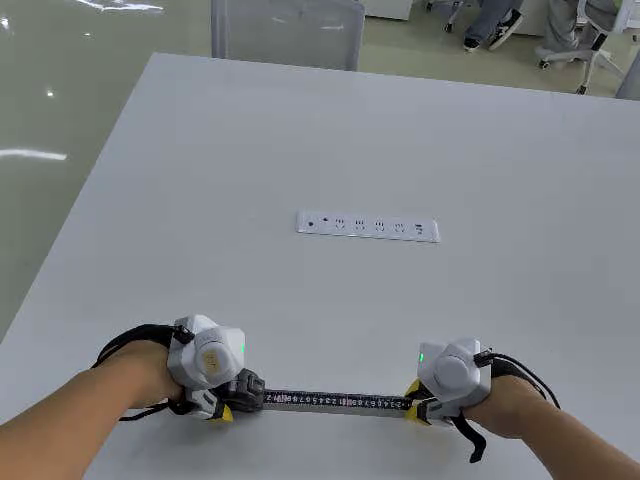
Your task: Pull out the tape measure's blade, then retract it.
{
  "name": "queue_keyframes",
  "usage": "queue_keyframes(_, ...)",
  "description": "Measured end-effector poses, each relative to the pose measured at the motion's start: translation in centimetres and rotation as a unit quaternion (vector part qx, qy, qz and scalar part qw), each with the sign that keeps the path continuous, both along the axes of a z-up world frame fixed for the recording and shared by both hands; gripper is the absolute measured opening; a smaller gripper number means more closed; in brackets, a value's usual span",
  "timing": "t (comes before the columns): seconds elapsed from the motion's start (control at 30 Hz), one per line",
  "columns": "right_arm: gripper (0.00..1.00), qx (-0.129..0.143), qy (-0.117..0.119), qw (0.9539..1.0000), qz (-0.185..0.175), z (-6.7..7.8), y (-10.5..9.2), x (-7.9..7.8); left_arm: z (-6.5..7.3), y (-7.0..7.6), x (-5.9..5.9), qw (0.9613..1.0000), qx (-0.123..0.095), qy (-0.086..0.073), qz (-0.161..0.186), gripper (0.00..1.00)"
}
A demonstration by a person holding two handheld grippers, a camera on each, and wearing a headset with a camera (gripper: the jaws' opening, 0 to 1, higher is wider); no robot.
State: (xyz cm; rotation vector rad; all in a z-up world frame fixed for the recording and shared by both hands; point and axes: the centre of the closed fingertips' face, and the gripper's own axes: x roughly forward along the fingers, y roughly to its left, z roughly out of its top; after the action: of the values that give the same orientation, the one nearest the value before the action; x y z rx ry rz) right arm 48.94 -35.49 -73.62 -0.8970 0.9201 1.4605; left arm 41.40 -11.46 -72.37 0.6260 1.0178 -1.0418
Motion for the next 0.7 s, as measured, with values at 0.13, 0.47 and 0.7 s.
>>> queue_keyframes(0.13, 0.12, 0.000, 0.001, 1.0000, -0.004, 0.07, -0.25, 0.08, 0.00, -0.01, 0.03, 1.0000, 0.000, 0.000, 0.000, 0.40)
queue_keyframes(0.47, 0.13, -0.005, -0.001, 1.0000, -0.002, -0.05, -0.13, 0.07, -0.02, -0.04, 0.08, 1.0000, -0.001, -0.001, 0.001, 0.40)
queue_keyframes(0.7, 0.13, -0.010, 0.000, 1.0000, -0.001, -0.02, -0.10, 0.03, -0.02, -0.06, 0.12, 1.0000, -0.002, -0.002, 0.001, 0.40)
